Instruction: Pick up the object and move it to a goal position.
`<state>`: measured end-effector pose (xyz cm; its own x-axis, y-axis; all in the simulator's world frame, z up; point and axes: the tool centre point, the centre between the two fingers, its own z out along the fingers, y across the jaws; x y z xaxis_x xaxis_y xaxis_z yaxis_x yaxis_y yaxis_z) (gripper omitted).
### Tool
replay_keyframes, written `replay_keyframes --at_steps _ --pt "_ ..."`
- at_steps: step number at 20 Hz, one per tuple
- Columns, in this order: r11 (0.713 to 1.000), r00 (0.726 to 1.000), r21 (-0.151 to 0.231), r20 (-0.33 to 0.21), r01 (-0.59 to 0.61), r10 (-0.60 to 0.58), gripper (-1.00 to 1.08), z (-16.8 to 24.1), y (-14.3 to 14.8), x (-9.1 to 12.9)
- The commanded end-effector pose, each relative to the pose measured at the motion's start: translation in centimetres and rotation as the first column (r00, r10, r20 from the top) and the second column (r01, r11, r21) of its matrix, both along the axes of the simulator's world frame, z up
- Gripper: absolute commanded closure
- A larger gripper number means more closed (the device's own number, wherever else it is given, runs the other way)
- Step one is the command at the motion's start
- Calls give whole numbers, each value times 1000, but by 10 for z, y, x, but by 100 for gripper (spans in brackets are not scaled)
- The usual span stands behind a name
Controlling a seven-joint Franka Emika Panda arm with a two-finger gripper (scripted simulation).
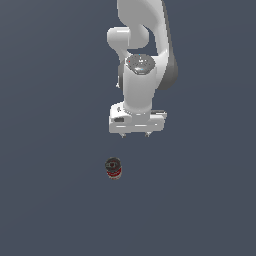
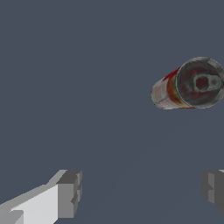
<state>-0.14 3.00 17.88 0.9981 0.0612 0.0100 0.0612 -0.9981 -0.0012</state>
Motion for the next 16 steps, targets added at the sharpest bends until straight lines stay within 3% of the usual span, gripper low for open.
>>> replay_keyframes --at_steps 1,8,16 --pt "1000 1000 0 0 0 0 -92 0 0 0" --pt "1000 1000 0 -1 -3 3 -92 -4 -9 12" --pt "1000 1000 -1 -4 -10 10 -92 -18 -34 42"
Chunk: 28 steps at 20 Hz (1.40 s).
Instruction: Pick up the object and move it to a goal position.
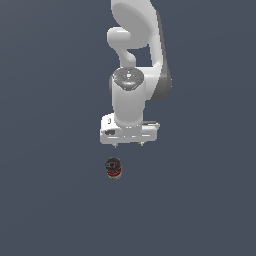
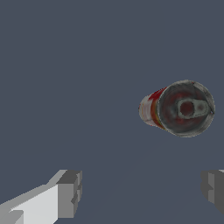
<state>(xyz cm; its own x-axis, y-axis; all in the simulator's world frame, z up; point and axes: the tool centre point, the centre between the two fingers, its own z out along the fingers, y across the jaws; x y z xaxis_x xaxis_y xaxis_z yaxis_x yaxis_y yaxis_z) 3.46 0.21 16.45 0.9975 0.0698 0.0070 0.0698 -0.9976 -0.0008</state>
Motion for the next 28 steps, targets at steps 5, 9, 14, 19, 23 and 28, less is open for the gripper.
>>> replay_keyframes --at_steps 5,9,14,19,23,28 --pt "1000 1000 -1 -3 -8 8 -92 -17 -30 29" --pt "1000 1000 -1 -5 -12 12 -92 -26 -45 42" --pt "1000 1000 -1 -6 -15 15 -92 -34 -57 52" --pt "1000 1000 -1 -7 -17 17 -92 -37 -63 56" --pt "1000 1000 -1 -7 -16 16 -92 -38 -63 55" --pt "1000 1000 -1 -7 -16 16 -92 -58 -63 55"
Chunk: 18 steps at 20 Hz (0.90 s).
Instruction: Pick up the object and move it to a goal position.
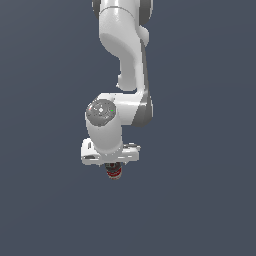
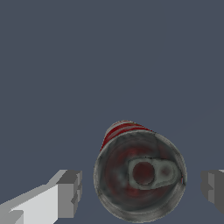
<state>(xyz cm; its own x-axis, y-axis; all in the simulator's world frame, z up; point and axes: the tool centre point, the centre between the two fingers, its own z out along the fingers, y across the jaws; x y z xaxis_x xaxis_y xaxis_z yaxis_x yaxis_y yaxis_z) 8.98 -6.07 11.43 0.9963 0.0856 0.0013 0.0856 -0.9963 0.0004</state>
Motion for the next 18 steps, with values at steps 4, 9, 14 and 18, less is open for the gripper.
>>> replay_keyframes --at_steps 4,9,14,18 --pt "1000 1000 0 -1 -1 1 -92 -30 0 -1" --pt "1000 1000 0 -1 -1 1 -92 -39 0 0" --pt "1000 1000 0 -1 -1 1 108 -37 0 0" --pt "1000 1000 0 -1 -1 1 108 -37 0 0"
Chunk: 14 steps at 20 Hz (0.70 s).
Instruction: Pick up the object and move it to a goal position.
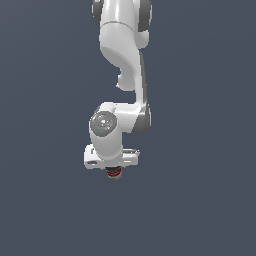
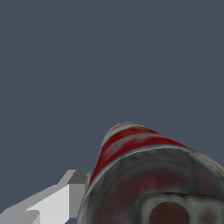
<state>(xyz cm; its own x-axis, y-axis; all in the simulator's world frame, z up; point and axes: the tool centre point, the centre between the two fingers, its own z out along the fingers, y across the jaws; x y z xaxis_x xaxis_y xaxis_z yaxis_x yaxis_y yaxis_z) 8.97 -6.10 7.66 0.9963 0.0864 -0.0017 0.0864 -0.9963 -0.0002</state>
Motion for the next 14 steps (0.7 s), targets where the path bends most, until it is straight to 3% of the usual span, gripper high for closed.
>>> replay_keyframes --at_steps 1,8,14 --pt "1000 1000 0 2 0 0 108 1 0 0" --pt "1000 1000 2 8 10 -10 108 6 -2 2" --pt "996 994 20 67 89 -90 108 51 -17 19"
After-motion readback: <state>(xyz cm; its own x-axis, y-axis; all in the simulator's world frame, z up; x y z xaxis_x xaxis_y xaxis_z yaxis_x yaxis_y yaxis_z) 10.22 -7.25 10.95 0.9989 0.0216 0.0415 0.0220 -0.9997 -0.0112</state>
